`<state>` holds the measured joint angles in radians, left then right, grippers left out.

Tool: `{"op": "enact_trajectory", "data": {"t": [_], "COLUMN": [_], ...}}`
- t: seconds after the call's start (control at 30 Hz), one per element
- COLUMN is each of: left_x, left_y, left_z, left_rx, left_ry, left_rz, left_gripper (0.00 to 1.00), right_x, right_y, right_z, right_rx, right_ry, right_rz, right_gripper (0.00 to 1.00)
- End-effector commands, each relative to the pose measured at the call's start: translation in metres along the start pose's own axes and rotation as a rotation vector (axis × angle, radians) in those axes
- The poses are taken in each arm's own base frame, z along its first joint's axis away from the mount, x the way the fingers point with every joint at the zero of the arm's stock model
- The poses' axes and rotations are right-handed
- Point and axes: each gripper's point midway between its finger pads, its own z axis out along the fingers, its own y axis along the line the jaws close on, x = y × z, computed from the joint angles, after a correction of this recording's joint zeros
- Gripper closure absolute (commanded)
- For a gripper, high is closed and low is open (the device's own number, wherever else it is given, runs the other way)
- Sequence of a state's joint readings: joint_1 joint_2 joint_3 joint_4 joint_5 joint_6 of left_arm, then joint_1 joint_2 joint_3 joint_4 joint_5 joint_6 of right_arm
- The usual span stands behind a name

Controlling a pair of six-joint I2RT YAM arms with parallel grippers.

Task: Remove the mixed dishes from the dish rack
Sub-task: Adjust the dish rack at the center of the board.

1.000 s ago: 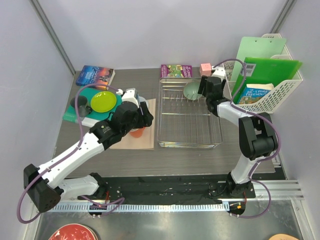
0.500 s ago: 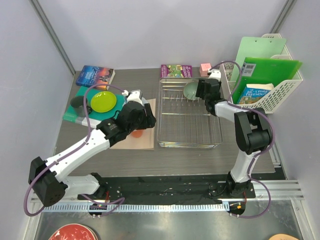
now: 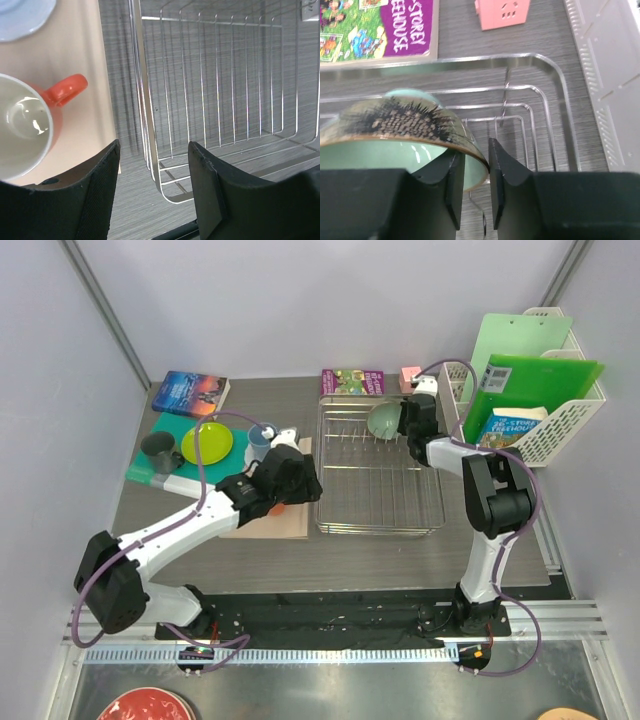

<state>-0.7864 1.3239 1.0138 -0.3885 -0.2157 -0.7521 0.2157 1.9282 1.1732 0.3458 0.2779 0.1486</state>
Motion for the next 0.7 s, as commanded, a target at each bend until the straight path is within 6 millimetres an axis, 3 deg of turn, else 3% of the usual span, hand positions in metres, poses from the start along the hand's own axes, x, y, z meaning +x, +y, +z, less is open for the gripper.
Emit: {"op": "enact_trajectory", "data": {"t": [0.0, 0.13, 0.3, 0.67], "left_x": [0.004, 0.011, 0.018, 0.035], "left_y": [-0.013, -0.013, -0.012, -0.015], "left_z": [0.010, 0.019, 0.029, 0.047], "left_rx": [0.043, 0.032, 0.015, 0.019], "left_ry": [0.008, 0.031, 0.056, 0.098], "left_rz": [-0.029, -0.044, -0.072, -0.097], "left_gripper": [0.44, 0.45, 0.48, 0.50], "right_x": [-0.028, -0.034, -0.056, -0.089], "right_y": [0.004, 0.004, -0.001, -0.009], "right_z": [0.005, 0.001, -0.011, -0.030], "right_rx": [-0.009, -0.006, 0.014, 0.036], "right_ry": [-0.079, -0.094, -0.151, -0.235], "right_rz": [0.005, 0.015, 0.038, 0.033], "right_gripper": [0.76, 0.89, 0.99, 0.99]}}
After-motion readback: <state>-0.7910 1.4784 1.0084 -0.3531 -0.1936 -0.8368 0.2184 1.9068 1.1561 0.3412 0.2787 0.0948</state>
